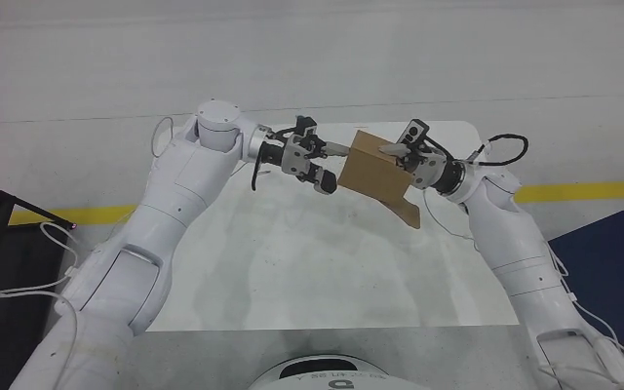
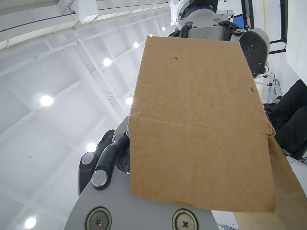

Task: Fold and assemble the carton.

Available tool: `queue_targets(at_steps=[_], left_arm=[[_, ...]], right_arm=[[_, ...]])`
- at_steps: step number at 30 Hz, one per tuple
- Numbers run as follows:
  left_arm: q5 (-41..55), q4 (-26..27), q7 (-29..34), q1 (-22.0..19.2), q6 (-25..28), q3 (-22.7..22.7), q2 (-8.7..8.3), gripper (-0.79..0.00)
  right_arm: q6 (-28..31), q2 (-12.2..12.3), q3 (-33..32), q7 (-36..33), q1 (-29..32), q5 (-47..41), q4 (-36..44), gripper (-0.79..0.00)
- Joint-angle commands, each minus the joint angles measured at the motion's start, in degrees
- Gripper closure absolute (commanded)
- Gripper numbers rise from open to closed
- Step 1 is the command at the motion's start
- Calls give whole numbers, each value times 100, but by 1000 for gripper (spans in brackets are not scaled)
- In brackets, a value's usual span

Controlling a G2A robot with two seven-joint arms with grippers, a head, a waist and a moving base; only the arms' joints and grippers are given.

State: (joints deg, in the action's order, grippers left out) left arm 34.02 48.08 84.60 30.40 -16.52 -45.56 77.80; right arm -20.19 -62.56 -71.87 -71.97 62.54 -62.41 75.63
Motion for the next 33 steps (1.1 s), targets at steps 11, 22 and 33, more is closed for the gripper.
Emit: queue_targets(at_steps=[11, 22, 33], left_arm=[[-26, 79, 45, 0, 25, 191, 84, -582], [22, 184, 10, 25, 54, 209, 110, -573], [103, 152, -172, -3, 2, 227, 161, -517]], right_arm=[[-204, -33, 31, -240, -149, -351, -315, 0], [-456, -87, 139, -432, -347, -658, -700, 0], [-445, -117, 223, -451, -419, -616, -789, 0]])
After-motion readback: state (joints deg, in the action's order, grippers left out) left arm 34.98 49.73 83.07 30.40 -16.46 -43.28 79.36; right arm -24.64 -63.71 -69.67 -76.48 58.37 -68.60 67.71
